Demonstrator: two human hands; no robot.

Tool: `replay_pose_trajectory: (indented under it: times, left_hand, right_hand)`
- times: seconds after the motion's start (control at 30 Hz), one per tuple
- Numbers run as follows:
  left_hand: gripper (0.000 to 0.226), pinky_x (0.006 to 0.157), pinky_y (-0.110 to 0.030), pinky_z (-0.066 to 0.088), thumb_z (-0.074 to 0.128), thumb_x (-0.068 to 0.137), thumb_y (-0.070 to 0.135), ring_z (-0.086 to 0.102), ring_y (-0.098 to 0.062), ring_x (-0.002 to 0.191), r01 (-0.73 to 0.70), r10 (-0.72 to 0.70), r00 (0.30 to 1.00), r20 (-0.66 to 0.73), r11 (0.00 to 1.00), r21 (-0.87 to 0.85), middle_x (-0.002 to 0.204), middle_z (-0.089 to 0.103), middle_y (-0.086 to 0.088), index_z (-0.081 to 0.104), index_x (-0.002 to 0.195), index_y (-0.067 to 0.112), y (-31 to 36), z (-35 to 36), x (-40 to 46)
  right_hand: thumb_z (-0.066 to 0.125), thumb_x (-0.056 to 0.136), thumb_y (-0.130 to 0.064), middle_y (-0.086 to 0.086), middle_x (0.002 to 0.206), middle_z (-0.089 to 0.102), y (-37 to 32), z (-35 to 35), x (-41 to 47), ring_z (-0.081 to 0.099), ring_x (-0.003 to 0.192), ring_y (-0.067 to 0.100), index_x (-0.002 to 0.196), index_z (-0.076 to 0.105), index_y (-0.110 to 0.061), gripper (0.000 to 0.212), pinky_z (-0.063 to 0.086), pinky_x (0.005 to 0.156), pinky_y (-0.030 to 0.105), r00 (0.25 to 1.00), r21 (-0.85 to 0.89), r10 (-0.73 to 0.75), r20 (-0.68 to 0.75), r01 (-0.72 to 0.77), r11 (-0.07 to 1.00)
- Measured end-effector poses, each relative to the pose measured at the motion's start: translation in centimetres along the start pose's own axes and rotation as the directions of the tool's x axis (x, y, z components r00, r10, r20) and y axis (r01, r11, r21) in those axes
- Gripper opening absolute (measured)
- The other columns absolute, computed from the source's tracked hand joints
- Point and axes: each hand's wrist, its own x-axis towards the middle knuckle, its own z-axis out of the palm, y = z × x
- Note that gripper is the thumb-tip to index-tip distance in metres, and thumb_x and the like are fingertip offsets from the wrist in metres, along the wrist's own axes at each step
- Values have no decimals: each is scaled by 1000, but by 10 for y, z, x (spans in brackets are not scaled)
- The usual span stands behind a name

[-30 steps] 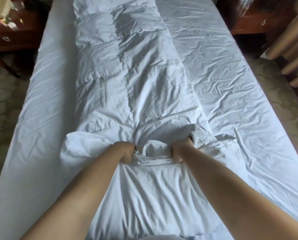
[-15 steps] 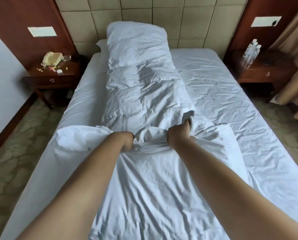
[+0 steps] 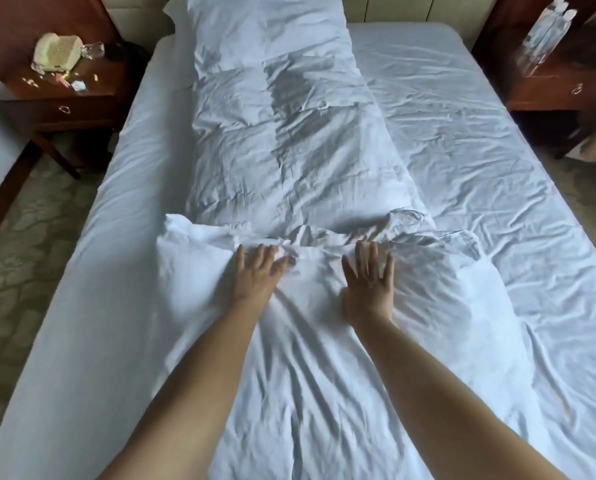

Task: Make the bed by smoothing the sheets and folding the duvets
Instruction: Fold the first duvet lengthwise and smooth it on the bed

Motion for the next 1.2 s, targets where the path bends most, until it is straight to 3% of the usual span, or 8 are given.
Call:
replay_pose_trajectory:
  times: [0.07, 0.13, 0.27, 0.5, 0.6, 0.73, 0.93, 1.2]
  left_hand:
    - [43, 111, -54, 30, 31, 101, 33, 39, -21, 137, 47, -44, 998, 43, 997, -57, 149, 42, 1, 46, 141, 32, 8, 27, -8]
    - [78, 117, -56, 2, 54, 90, 43, 6, -28, 148, 47, -44, 998, 41, 996, -79, 161, 7, -6, 13, 153, 23, 14, 52, -11]
    - [81, 115, -55, -11, 52, 89, 43, -13, -30, 147, 176, -184, 980, -75, 979, -102, 160, -8, -10, 5, 153, 27, 15, 58, -14]
    - [48, 108, -58, 24, 41, 87, 33, 37, -29, 138, 58, -144, 969, -200, 922, -384, 146, 45, -10, 58, 131, 23, 67, 46, -55]
    - [55, 108, -57, 25, 29, 89, 41, 35, -28, 138, -1, -34, 996, -85, 924, -383, 149, 41, -9, 52, 137, 27, 89, 60, -87]
    - [78, 112, -50, -9, -11, 80, 53, -4, -24, 148, 45, -5, 988, 155, 965, -257, 161, -1, -3, 14, 152, 35, 101, 64, -124]
    - [50, 103, -52, 23, 30, 89, 42, 48, -23, 130, 110, -106, 994, 31, 933, -343, 139, 54, -4, 63, 125, 32, 121, 61, -181]
    - [57, 110, -60, 11, 30, 89, 54, 33, -28, 139, 105, -111, 994, 1, 935, -338, 147, 43, -9, 46, 140, 33, 141, 93, -201]
  right_hand:
    - [26, 99, -45, 9, 159, -18, -2, 19, -7, -23, 144, 31, 154, 2, -24, 63, -34, 98, 52, 997, 158, 78, 9, -79, 984]
    - [25, 98, -50, 8, 160, -15, -3, 27, -9, -22, 145, 28, 154, 4, -27, 64, -35, 97, 51, 995, 237, 99, 17, -100, 966]
    - [26, 95, -59, 4, 161, -10, 6, 34, -2, -16, 146, 27, 153, 9, -33, 66, -18, 109, 57, 996, 304, -28, 84, 2, 953]
    - [8, 88, -60, 1, 161, -10, 9, 37, -43, -15, 147, 22, 153, 4, -36, 69, -13, 116, 48, 989, 302, -150, -5, 144, 942]
    - [-2, 79, -67, 2, 161, -9, 13, 58, -81, -12, 148, 18, 153, 5, -35, 81, -12, 116, 45, 979, 289, -193, 64, 167, 943]
    - [10, 89, -67, 1, 161, -3, 31, 70, -124, -10, 148, 18, 153, 6, -32, 73, -12, 116, 45, 951, 190, -244, 188, 209, 959]
    - [-17, 72, -63, 5, 160, -15, 35, 74, -188, -19, 146, 24, 153, -4, -32, 87, -24, 110, 43, 976, 216, -208, 58, 191, 957]
    - [-3, 78, -69, 1, 161, -12, 49, 107, -208, -14, 147, 20, 152, -3, -37, 81, -18, 112, 43, 966, 173, -260, 3, 256, 951]
